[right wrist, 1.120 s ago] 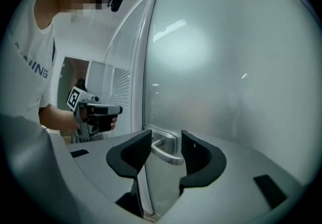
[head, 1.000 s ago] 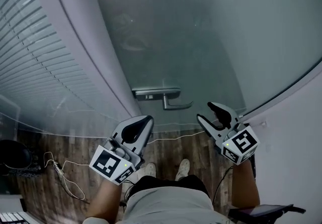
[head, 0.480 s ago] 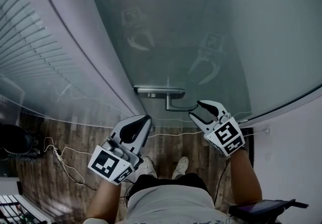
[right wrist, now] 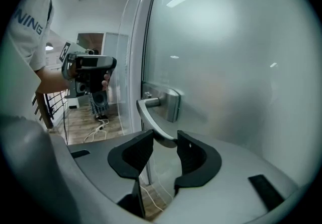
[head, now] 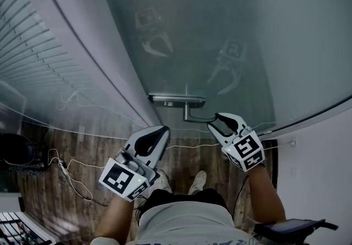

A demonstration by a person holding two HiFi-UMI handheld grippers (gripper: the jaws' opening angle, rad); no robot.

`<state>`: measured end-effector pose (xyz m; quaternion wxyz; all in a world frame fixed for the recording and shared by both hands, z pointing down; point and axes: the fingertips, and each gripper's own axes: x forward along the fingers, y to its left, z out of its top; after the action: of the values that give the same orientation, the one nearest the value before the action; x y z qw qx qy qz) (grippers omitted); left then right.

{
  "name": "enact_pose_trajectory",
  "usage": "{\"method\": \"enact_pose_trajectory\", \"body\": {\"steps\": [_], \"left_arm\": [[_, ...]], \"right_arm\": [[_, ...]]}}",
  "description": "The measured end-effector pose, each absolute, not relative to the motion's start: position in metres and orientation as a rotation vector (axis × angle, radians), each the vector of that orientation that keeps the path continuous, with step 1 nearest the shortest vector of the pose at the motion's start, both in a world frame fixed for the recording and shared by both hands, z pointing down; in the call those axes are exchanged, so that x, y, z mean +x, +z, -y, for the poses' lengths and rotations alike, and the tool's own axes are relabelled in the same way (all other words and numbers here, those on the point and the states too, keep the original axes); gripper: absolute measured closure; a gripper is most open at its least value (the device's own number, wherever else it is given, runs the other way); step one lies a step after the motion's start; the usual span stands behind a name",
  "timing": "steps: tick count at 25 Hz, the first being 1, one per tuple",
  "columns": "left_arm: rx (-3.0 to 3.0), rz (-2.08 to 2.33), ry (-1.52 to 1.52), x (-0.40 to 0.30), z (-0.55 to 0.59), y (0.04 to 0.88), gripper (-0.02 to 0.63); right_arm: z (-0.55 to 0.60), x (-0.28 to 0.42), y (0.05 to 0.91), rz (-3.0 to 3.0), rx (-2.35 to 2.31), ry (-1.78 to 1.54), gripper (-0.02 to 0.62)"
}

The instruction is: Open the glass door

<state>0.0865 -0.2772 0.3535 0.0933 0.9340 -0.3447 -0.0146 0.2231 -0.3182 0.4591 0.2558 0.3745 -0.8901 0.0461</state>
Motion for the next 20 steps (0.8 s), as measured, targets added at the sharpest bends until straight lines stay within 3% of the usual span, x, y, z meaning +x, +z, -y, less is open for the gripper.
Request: {"method": "enact_pose_trajectory", "body": {"steps": [12,20], "left_arm": [[2.792,1.05,-0.06,0.089,0.242,0.36,0.606],[2.769,1.08,-0.068,0.093,0.268,0.348,0.606]], "right_arm": [[0.32,0.225,0.464,2.432,1.092,0.076,0.449],[0.381,0.242,0.452,2.401,1.149,0.073,0.449]]}}
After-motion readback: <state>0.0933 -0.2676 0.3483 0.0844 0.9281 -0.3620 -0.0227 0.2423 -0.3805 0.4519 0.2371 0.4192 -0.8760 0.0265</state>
